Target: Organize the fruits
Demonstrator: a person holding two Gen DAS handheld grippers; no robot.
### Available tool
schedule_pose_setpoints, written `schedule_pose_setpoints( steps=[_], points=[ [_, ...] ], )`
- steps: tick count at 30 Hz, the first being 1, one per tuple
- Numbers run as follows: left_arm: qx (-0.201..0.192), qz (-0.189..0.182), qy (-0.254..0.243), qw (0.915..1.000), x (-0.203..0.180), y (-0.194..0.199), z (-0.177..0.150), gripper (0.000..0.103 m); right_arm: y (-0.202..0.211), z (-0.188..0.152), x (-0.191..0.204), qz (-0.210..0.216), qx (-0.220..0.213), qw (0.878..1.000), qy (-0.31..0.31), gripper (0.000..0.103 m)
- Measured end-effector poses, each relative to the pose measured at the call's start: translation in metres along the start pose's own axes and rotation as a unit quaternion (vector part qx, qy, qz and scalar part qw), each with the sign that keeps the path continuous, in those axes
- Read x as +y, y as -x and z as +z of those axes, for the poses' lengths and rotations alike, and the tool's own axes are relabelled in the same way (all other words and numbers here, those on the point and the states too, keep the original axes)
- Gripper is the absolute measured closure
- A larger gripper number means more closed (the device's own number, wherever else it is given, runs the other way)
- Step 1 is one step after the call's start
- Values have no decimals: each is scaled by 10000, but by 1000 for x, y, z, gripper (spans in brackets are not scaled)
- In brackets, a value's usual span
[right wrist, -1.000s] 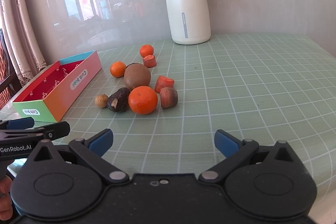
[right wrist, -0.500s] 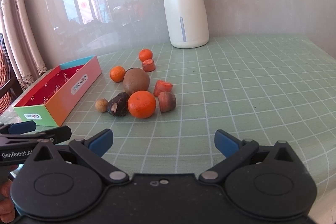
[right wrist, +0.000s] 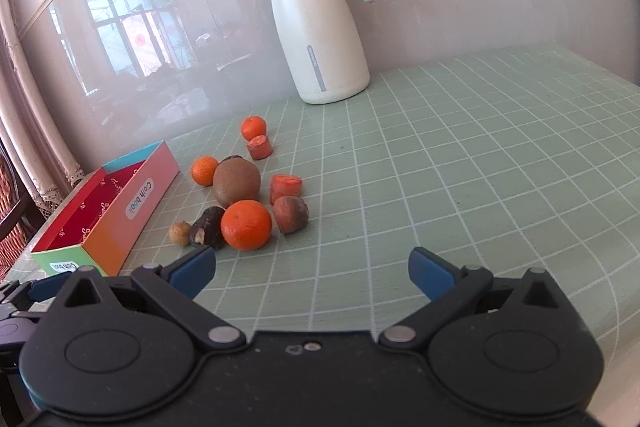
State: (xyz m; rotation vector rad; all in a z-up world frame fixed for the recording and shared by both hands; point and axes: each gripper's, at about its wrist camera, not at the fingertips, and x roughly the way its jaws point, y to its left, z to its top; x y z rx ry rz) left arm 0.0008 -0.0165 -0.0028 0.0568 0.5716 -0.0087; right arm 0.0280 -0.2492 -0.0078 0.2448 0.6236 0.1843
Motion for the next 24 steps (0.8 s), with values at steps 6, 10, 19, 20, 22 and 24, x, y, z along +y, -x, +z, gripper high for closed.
schedule_pose_setpoints(
  steps=[6,10,19,20,22,24],
  points=[
    [3,-7,-153,9999,-6,-3,1,0,-2,-1,0,-215,75,9997,98,0],
    [86,-52,-184,9998,-9,-6,2,0,-4,0,-1,-206,106,9997,46,0],
    [163,1,-274,9995,-12,-11,7,0,-4,2,-1,-143,87,9999,40,0],
    [173,6,-285,9994,-12,-12,8,0,-4,3,-2,-145,86,9999,18,0],
    [181,28,-325,9993,-13,-14,9,0,-3,3,-4,-158,79,9998,-28,0],
    [180,40,-374,9991,-14,-15,10,0,-2,3,-6,-153,67,9998,-92,0]
  ],
)
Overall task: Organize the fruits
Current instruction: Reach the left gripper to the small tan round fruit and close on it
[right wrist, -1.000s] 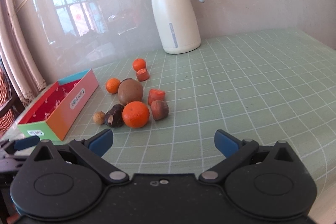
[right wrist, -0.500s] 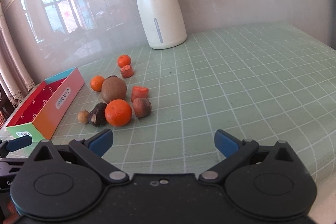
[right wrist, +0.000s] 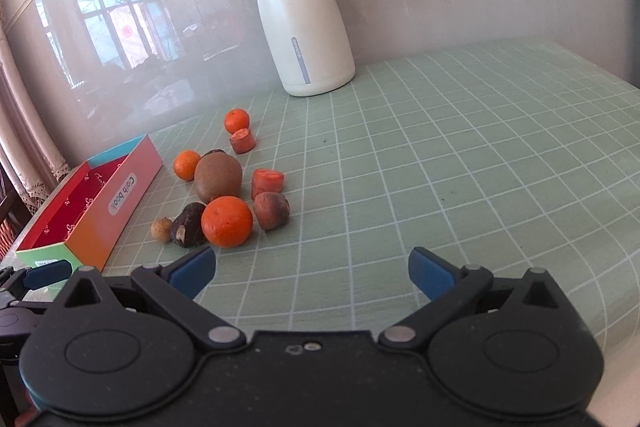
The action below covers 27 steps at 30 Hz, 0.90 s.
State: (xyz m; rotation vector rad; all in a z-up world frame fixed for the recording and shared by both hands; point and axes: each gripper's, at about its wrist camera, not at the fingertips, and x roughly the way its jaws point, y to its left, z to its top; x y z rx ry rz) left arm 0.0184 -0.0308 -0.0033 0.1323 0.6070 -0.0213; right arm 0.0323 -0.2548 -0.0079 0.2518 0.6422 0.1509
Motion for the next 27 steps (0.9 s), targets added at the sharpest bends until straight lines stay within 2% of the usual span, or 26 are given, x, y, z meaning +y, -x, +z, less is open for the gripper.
schedule_pose_setpoints(
  steps=[6,10,16,20,22,23,24,27],
  points=[
    [-76,80,-507,9987,-9,-5,6,0,0,2,-7,-40,3,9998,-200,0],
    [-294,129,-1044,9940,-19,-9,14,0,1,3,-10,-9,-25,9996,-280,0],
    [-248,-279,-1451,9887,-26,-21,27,0,3,4,-15,-6,-82,9992,-383,0],
    [-253,-405,-1720,9839,-35,-29,31,1,3,5,-18,12,-115,9987,-502,0],
    [-199,-484,-1757,9831,-40,-33,32,14,3,6,-19,52,-114,9984,-553,0],
    [-114,-511,-1759,9830,-41,-37,33,32,3,6,-19,71,-118,9983,-574,0],
    [-8,-534,-1708,9838,-41,-42,33,41,3,6,-20,84,-120,9982,-588,0],
    [111,-475,-1440,9884,-36,-49,32,43,4,6,-21,111,-119,9979,-620,0]
  ],
)
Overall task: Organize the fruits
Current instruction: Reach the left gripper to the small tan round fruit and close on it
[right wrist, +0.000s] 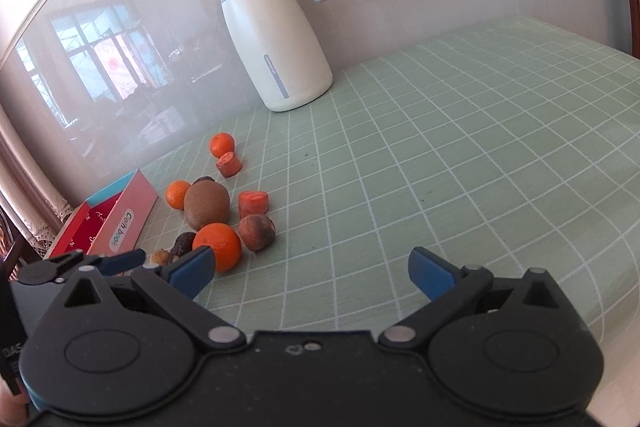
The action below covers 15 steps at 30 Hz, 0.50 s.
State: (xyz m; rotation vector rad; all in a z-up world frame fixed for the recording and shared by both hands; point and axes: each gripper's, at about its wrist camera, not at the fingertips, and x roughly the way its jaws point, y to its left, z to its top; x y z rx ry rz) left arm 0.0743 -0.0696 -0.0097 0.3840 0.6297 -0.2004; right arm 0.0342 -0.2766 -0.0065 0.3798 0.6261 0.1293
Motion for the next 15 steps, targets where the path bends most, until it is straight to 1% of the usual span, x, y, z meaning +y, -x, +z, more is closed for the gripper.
schedule_pose_setpoints(
  steps=[4,6,8,9,11,13,15],
  points=[
    [-136,-28,56,9999,-1,1,-2,43,1,1,-2,20,-8,10000,-72,0],
    [-163,9,3,9999,-4,-2,-1,47,2,0,-3,19,17,9999,-131,0],
    [-198,13,-25,9998,-5,-3,0,47,1,0,-4,38,32,9998,-179,0],
    [-221,-10,-46,9997,-6,-6,2,52,2,0,-5,37,33,9998,-191,0],
    [-237,-25,-95,9997,-8,-7,4,54,1,0,-5,41,36,9998,-197,0],
    [-236,44,-155,9996,-9,-7,3,54,2,0,-6,49,34,9998,-202,0],
    [-249,92,-55,9996,-6,-5,2,54,1,0,-6,54,38,9998,-204,0]
  ],
)
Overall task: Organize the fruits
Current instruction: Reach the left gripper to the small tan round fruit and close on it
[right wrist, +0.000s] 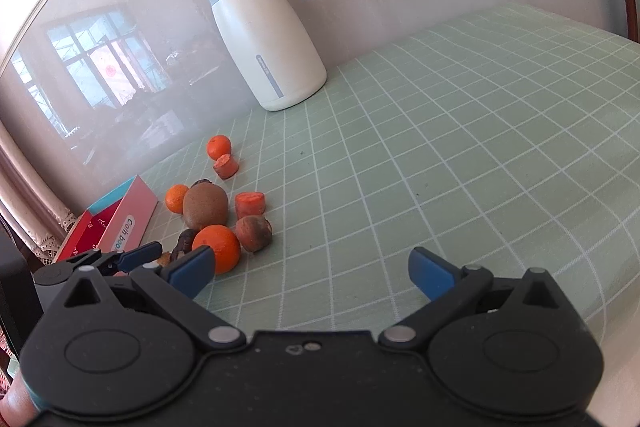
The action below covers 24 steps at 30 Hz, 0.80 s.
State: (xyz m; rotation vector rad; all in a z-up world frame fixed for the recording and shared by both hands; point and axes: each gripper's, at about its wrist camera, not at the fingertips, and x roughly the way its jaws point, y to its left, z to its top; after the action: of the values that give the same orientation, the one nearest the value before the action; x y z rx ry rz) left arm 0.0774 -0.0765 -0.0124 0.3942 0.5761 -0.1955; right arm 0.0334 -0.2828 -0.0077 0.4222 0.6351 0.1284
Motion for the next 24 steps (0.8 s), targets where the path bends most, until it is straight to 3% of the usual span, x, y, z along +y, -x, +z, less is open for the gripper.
schedule_pose_setpoints(
  steps=[8,21,22,24],
  points=[
    [33,460,939,9945,36,7,-10,54,1,0,-2,45,8,10000,-59,0],
    [397,393,1111,9922,42,-23,-13,55,-6,-2,10,146,109,9998,70,0],
    [375,382,1152,9919,41,-24,-13,57,-6,-2,10,143,104,9998,74,0],
    [375,356,1224,9911,42,-27,-12,76,-6,-2,9,130,92,9999,58,0]
  ],
)
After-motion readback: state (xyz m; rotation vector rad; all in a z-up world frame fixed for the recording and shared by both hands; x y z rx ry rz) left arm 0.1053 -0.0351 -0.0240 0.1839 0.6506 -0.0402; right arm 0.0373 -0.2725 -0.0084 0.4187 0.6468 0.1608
